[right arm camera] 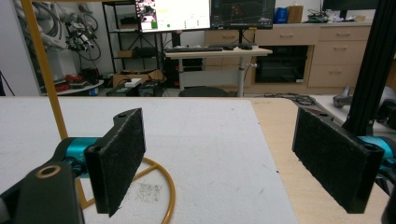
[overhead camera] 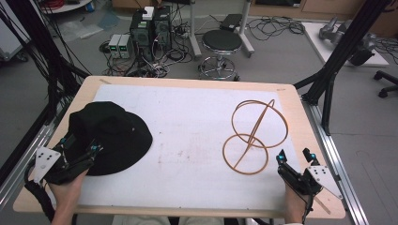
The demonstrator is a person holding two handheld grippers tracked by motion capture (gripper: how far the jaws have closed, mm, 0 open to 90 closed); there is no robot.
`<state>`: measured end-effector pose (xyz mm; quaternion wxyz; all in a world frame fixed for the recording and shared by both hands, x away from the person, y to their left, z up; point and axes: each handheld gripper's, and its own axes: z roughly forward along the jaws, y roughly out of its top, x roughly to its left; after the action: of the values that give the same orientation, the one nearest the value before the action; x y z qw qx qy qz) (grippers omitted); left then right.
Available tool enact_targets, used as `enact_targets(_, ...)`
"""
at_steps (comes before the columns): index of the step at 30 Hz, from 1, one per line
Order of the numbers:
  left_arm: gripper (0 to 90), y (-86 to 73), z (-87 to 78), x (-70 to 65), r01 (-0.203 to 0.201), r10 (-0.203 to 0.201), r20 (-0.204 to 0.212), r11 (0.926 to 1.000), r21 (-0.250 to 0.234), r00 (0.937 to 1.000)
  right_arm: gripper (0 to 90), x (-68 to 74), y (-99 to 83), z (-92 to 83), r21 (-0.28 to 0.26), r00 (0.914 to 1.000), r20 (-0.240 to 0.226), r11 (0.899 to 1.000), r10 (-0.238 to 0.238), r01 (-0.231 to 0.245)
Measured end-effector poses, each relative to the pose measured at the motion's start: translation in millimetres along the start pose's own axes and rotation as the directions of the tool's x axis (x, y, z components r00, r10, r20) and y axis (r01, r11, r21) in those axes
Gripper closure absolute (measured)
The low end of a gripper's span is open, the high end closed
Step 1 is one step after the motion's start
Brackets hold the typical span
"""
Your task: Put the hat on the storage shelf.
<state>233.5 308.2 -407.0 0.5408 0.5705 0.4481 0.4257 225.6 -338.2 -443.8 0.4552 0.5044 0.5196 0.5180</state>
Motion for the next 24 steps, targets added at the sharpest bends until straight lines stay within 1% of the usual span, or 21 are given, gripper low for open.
enact_targets(1, 24.1, 0.3, 1.9, -0.2, -0.004, 0.004, -0.002, 0.9999, 0.016, 1.0, 16.6, 0.0, 0.0, 0.0, 0.0, 1.0, 0.0, 1.0, 0.0, 0.0)
enact_targets(4, 23.9, -0.4, 8.8, -0.6, 0.008, -0.008, -0.006, 0.9989, 0.047, 0.9999, 16.6, -0.4, 0.0, -0.3, -0.001, 1.0, 0.003, 1.0, -0.003, 0.003)
enact_targets(5, 23.8, -2.0, 14.1, -0.4, 0.013, -0.013, -0.007, 0.9974, 0.071, 0.9999, 16.6, -0.3, -0.1, -0.4, -0.001, 1.0, -0.001, 1.0, -0.002, 0.002)
enact_targets(6, 23.8, -2.0, 14.1, -0.4, 0.013, -0.013, -0.007, 0.9974, 0.071, 0.9999, 16.6, -0.3, -0.2, -0.5, 0.0, 1.0, -0.001, 1.0, -0.003, 0.003)
enact_targets(9, 24.0, -5.3, 21.3, -0.3, 0.012, -0.011, -0.009, 0.9945, 0.104, 0.9999, 16.6, -0.4, -0.1, -0.8, 0.001, 1.0, -0.001, 1.0, -0.007, 0.007)
enact_targets(12, 24.5, -8.4, 27.9, 0.1, 0.021, -0.021, -0.003, 0.9911, 0.131, 0.9998, 16.6, -0.4, 0.0, -1.5, 0.004, 1.0, -0.003, 1.0, -0.007, 0.007)
enact_targets(14, 26.4, -10.0, 31.1, -0.3, 0.015, -0.016, 0.002, 0.9879, 0.154, 0.9999, 16.6, -1.1, 0.0, -2.2, 0.003, 0.9999, -0.001, 1.0, -0.014, 0.014)
enact_targets(16, 27.7, -11.3, 33.3, -1.4, -0.005, 0.004, 0.008, 0.9851, 0.172, 1.0, 16.6, -1.1, 0.0, -2.9, 0.004, 1.0, 0.0, 1.0, -0.008, 0.008)
enact_targets(18, 28.6, -11.7, 34.1, -1.9, -0.009, 0.007, 0.011, 0.9851, 0.172, 0.9999, 16.6, -1.4, 0.1, -3.3, 0.005, 0.9999, 0.002, 1.0, -0.01, 0.01)
enact_targets(20, 31.7, -11.7, 34.7, -2.3, 0.003, -0.004, 0.003, 0.9855, 0.169, 1.0, 16.6, -1.7, -0.1, -3.8, 0.006, 1.0, 0.002, 1.0, -0.008, 0.008)
enact_targets(21, 33.6, -11.5, 34.5, -2.1, 0.002, -0.002, -0.002, 0.9852, 0.171, 1.0, 16.6, -2.1, -0.2, -4.0, 0.007, 0.9999, 0.001, 1.0, -0.011, 0.011)
enact_targets(24, 43.1, -11.6, 33.4, -1.4, 0.0, 0.003, -0.018, 0.9861, 0.166, 0.9998, 16.6, -2.4, -0.4, -4.1, 0.012, 0.9999, 0.001, 1.0, -0.012, 0.012)
